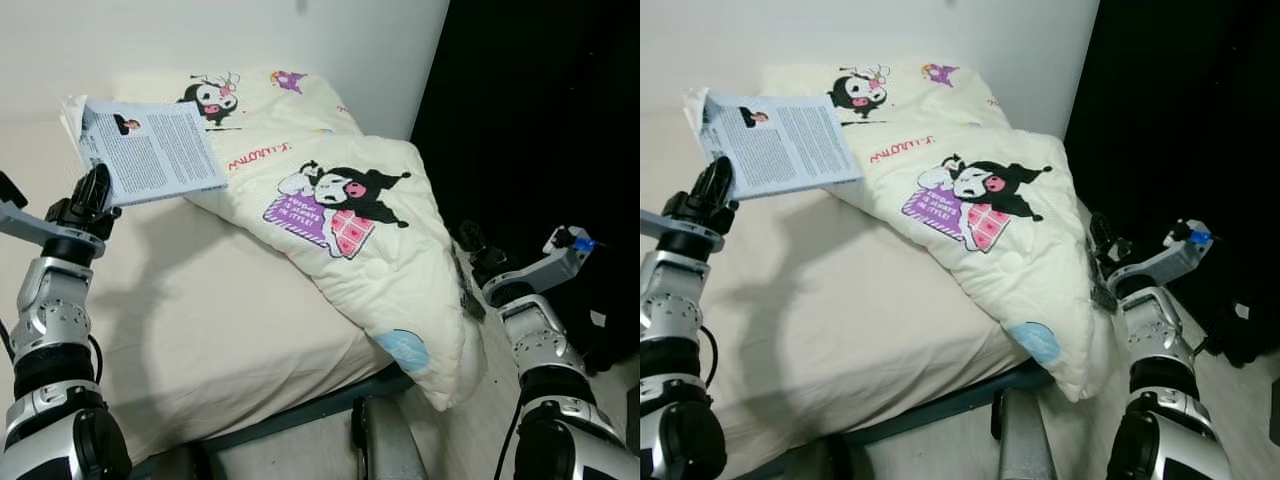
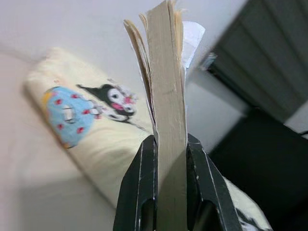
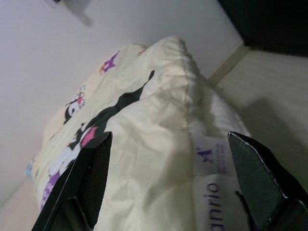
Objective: Clean up the room
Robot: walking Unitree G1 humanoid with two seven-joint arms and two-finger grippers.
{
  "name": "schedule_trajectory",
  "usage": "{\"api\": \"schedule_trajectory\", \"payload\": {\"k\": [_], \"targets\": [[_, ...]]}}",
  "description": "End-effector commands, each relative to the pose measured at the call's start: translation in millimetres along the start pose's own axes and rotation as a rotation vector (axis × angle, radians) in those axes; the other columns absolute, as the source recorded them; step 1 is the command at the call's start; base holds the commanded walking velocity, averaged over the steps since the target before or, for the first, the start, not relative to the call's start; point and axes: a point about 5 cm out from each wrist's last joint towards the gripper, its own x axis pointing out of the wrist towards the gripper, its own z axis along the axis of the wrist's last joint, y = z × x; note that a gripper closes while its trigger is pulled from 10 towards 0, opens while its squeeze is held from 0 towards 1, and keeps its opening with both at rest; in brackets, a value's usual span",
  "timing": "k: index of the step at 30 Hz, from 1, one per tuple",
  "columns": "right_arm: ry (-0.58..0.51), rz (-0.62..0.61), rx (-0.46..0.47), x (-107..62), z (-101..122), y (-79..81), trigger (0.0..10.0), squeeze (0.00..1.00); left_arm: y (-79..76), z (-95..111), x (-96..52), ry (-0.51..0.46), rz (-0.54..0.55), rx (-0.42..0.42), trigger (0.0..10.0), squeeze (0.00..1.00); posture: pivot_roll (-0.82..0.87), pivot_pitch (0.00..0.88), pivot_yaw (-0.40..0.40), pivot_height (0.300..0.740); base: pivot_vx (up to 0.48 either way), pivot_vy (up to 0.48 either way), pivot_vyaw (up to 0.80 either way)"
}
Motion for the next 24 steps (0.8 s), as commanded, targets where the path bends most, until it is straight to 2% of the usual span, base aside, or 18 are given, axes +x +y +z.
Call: {"api": "schedule_trajectory", "payload": {"k": [1,3,5,7,10,19,24], "targets": [[0.006,-0.055,-0.017,-1.0,-2,-7.3,10.0,0.00,8.3,18,-0.3,-0.050,0.069,0.085,0.0,0.00,-0.08,0.096,-0.007,0.501,0.000,0.000,0.00],[0.024,-0.095,-0.040,-2.1,-4,-11.7,10.0,0.00,10.9,21,-1.3,-0.053,0.101,0.111,0.0,0.00,-0.08,0.096,-0.007,0.501,0.000,0.000,0.00],[0.064,-0.222,-0.087,-8.8,-9,-26.4,10.0,0.00,16.4,26,-4.2,-0.056,0.144,0.132,0.0,0.00,-0.06,0.109,-0.007,0.501,0.000,0.000,0.00],[0.083,-0.286,-0.101,-13.9,-11,-34.8,10.0,0.00,18.3,30,-6.5,-0.057,0.149,0.137,0.0,0.00,-0.04,0.125,-0.001,0.501,0.000,0.000,0.00],[0.085,-0.293,-0.075,-16.9,-14,-38.1,10.0,0.00,16.9,35,-7.8,-0.060,0.150,0.152,0.0,0.00,-0.03,0.139,0.006,0.501,0.000,0.000,0.00],[0.097,-0.211,0.029,-21.0,-29,-37.2,10.0,0.00,8.1,58,-0.1,-0.094,0.156,0.197,0.0,0.00,0.02,0.175,0.033,0.501,0.000,0.000,0.00],[0.166,-0.316,0.019,-28.3,-44,-44.3,10.0,0.00,3.2,65,0.7,-0.098,0.148,0.210,0.0,0.00,0.03,0.190,0.036,0.501,0.000,0.000,0.00]]}}
